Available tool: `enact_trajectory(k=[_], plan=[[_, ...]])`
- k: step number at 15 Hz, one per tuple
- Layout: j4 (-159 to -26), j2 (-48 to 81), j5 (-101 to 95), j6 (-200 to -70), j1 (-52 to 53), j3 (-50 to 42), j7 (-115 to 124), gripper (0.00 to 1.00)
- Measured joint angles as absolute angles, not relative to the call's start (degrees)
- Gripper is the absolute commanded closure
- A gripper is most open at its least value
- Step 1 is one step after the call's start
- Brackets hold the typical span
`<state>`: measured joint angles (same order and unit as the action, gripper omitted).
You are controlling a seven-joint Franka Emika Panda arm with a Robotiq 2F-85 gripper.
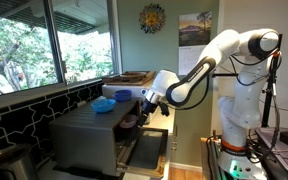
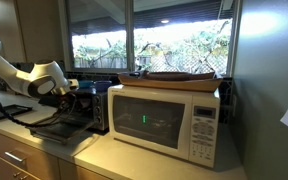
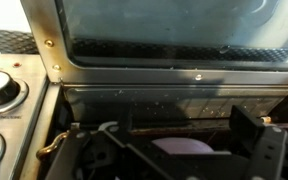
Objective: Pull the oven wire rack, pick up the purple bowl and place it on the oven wire rack and push the wire rack inside the oven
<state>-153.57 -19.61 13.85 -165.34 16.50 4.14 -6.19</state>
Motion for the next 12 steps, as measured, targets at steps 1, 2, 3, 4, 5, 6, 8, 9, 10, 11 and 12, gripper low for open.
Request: enact_trajectory(k=[1,2,3,4,5,6,8,9,10,11,12], plan=[[-153.18,-19.2,13.85,-165.41,16.57,4.14,-6.19,0.0],[-152.87,-18.86,13.85,-165.47,16.59,4.14,-6.2,0.0],[-152.64,-18.57,13.85,-165.54,16.59,4.14,-6.23,0.0],[-152.46,-18.36,13.86,-165.54,16.73,4.05,-6.71,0.0],[-152.37,-18.27,14.01,-165.54,17.23,3.69,-7.58,0.0],[-152.24,-18.3,14.39,-165.05,18.12,3.01,-8.85,0.0],[-151.83,-18.96,15.87,-161.93,20.49,0.97,-12.64,0.0],[-151.6,-19.72,16.7,-159.71,21.5,-0.1,-14.78,0.0],[-151.43,-20.77,17.1,-157.23,22.01,-0.9,-16.57,0.0],[-151.34,-22.06,17.18,-154.72,22.08,-1.47,-18.02,0.0],[-151.27,-23.56,17.19,-152.18,22.05,-1.94,-19.26,0.0]])
